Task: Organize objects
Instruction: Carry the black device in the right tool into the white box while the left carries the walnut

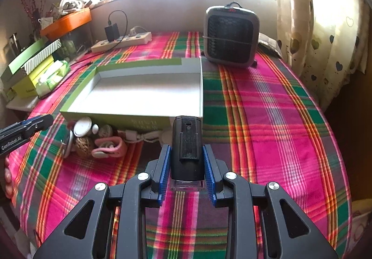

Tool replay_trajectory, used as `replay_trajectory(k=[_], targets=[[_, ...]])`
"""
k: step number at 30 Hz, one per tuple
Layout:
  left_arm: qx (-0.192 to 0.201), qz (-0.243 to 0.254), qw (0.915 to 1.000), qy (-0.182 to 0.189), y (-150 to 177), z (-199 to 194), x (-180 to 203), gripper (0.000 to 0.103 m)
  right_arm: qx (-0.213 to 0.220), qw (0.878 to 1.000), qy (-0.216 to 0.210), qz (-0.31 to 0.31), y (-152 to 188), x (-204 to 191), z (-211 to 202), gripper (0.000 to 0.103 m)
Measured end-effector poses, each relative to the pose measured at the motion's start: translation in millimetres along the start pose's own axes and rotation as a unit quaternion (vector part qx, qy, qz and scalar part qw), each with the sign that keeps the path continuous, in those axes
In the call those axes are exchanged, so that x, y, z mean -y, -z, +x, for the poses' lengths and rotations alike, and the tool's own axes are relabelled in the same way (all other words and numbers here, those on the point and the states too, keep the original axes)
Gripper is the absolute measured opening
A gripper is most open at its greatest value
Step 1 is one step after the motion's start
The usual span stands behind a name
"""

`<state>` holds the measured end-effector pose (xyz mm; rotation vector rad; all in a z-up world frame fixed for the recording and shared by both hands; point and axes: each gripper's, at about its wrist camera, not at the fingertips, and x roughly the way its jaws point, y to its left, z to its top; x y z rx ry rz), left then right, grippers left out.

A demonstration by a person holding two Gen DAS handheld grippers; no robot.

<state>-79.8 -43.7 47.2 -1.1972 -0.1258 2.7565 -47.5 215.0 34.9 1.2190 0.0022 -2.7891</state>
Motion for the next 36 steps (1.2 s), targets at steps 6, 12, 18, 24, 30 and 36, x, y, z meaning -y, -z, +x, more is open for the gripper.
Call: replay_trajectory(k=[6,12,18,24,30,36], targets=[[0.009,0.013,0.9998,0.013,-13,0,10,0.029,0.005,1.0,-0.009,-0.007,-12,-3,0,0.029],[0.008,0.018,0.9996,0.019,-25,9,16,0.029,0.006,1.0,-0.015,-0.017,-25,-8,5,0.029],[-0.003,0.018,0.9996,0.023,-36,25,18,0.029,0.004,0.999,-0.022,-0.022,-41,-13,16,0.029],[-0.009,0.024,0.9993,0.029,-47,40,22,0.029,0.0,0.999,-0.023,-0.025,-56,-13,30,0.029],[-0.018,0.023,0.999,0.034,-61,55,24,0.029,-0.012,0.999,-0.021,-0.021,-71,-12,50,0.029],[-0.023,0.029,0.9989,0.03,-74,70,26,0.029,-0.024,0.999,-0.022,-0.027,-82,-13,68,0.029]])
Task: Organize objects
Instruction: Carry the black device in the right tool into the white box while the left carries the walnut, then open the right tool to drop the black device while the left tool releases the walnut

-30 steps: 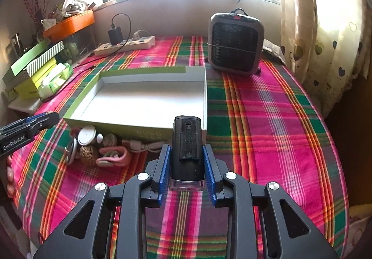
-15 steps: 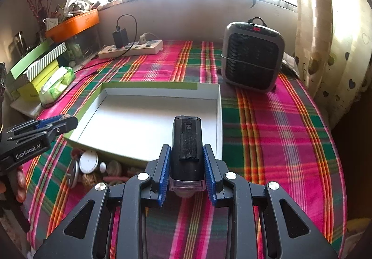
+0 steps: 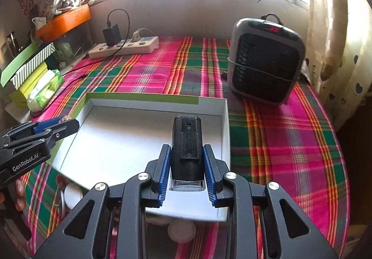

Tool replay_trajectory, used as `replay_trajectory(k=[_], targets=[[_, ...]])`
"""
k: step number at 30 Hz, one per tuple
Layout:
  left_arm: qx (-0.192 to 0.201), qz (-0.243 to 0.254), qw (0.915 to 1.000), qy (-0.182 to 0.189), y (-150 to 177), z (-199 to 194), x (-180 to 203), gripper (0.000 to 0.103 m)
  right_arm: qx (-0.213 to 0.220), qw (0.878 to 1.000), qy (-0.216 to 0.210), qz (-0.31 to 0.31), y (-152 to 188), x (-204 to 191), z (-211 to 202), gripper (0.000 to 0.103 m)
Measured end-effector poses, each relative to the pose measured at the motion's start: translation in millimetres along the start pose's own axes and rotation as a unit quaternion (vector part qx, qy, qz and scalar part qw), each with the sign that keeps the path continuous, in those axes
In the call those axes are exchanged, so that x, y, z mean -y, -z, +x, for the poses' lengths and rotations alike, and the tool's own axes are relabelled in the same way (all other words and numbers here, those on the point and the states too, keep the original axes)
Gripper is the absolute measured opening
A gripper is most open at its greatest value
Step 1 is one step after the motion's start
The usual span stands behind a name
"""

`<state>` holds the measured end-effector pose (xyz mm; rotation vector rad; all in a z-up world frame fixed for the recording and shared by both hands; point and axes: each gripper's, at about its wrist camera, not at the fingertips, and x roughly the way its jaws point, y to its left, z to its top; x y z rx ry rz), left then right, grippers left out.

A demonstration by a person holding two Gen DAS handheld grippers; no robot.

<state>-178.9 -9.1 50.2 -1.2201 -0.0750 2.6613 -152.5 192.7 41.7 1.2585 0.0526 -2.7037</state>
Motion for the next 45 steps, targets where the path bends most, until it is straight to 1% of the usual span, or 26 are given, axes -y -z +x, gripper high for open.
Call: replay_trajectory(k=[7,11,20,29,32,45], targets=[[-0.005,0.006,1.0,-0.001,-10,16,2,0.029,-0.016,1.0,0.009,-0.004,-9,1,22,0.029],[-0.015,0.007,0.9999,-0.003,-14,27,1,0.029,-0.023,1.0,0.013,-0.004,-14,3,31,0.029],[-0.027,0.009,0.9995,-0.009,-16,44,1,0.029,-0.038,0.999,0.017,-0.007,-16,6,50,0.029],[-0.031,0.018,0.9993,-0.009,-17,53,3,0.029,-0.036,0.999,0.022,-0.016,-17,3,55,0.029],[-0.029,0.023,0.9992,-0.015,-17,54,5,0.029,-0.035,0.999,0.024,-0.018,-18,3,56,0.029],[-0.03,0.027,0.999,-0.02,-19,55,5,0.029,-0.034,0.999,0.031,-0.02,-19,2,57,0.029]])
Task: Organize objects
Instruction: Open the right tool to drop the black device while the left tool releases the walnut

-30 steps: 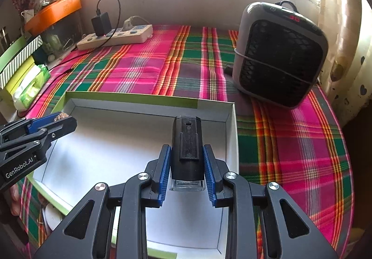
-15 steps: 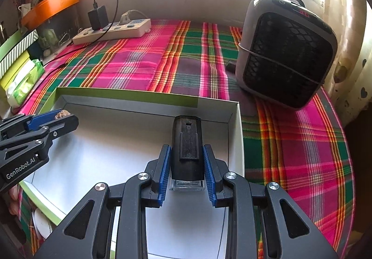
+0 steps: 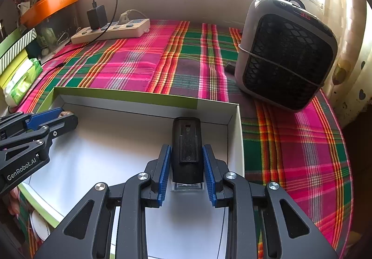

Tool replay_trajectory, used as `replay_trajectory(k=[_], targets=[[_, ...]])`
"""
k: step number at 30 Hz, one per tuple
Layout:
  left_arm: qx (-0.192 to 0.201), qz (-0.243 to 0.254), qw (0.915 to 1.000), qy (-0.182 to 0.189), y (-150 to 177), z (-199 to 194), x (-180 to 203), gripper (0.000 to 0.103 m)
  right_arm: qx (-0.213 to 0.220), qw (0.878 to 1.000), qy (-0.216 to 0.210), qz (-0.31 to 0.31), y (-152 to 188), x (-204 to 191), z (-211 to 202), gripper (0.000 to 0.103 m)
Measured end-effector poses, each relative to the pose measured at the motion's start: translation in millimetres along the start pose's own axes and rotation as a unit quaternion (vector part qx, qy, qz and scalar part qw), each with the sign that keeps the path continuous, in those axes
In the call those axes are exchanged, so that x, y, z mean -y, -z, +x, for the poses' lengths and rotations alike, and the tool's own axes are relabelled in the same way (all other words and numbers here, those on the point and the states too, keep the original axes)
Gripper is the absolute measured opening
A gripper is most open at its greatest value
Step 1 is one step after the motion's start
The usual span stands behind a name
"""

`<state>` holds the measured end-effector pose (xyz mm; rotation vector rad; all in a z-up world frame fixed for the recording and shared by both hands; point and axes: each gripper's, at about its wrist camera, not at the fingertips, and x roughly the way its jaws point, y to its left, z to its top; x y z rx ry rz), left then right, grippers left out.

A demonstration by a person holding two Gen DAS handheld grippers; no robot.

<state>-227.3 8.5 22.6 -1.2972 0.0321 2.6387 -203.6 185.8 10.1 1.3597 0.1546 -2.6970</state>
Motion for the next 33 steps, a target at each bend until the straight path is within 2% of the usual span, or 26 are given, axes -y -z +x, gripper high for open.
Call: replay_trajectory(k=[8,13,33], targets=[[0.0,-0.001,1.0,0.001,0,0,0,0.031,0.001,1.0,-0.001,0.005,1,1,-2,0.029],[0.003,-0.002,1.0,0.006,3,-4,0,0.035,0.009,1.0,-0.007,0.006,2,-1,-6,0.043],[0.031,-0.014,0.9994,0.008,21,-42,1,0.038,0.039,0.999,-0.017,0.022,15,0,-37,0.044]])
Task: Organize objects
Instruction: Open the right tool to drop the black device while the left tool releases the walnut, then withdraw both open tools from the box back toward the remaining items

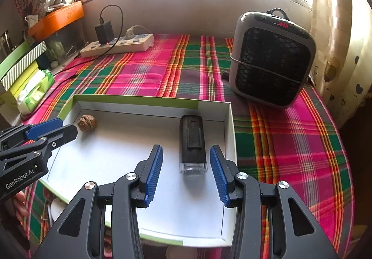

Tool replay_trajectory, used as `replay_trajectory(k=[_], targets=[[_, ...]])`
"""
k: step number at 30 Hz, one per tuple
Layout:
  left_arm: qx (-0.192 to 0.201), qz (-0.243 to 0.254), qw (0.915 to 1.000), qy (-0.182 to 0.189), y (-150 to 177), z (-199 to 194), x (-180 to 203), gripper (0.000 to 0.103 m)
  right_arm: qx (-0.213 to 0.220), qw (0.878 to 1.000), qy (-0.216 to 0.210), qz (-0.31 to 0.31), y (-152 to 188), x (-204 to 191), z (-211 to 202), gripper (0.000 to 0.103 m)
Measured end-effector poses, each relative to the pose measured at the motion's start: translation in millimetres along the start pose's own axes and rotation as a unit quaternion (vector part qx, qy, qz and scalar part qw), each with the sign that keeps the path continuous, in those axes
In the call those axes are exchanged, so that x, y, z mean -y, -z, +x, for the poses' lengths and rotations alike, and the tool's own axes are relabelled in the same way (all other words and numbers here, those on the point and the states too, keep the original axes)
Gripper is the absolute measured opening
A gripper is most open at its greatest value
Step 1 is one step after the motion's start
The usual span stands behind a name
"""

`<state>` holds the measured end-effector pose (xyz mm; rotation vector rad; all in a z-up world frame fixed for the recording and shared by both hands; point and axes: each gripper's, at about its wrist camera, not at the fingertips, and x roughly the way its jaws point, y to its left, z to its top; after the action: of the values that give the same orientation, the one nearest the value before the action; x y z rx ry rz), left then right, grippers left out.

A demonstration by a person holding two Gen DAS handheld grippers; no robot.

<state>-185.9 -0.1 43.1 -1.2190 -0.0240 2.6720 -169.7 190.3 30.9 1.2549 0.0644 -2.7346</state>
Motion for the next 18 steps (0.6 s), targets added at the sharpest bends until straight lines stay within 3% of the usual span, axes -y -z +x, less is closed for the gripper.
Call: replay_trajectory(k=[18], targets=[[0.038,-0.011,0.9992,0.003,32,-47,-4,0.038,0.039,0.999,-0.004,-0.007,31,-7,-44,0.044]])
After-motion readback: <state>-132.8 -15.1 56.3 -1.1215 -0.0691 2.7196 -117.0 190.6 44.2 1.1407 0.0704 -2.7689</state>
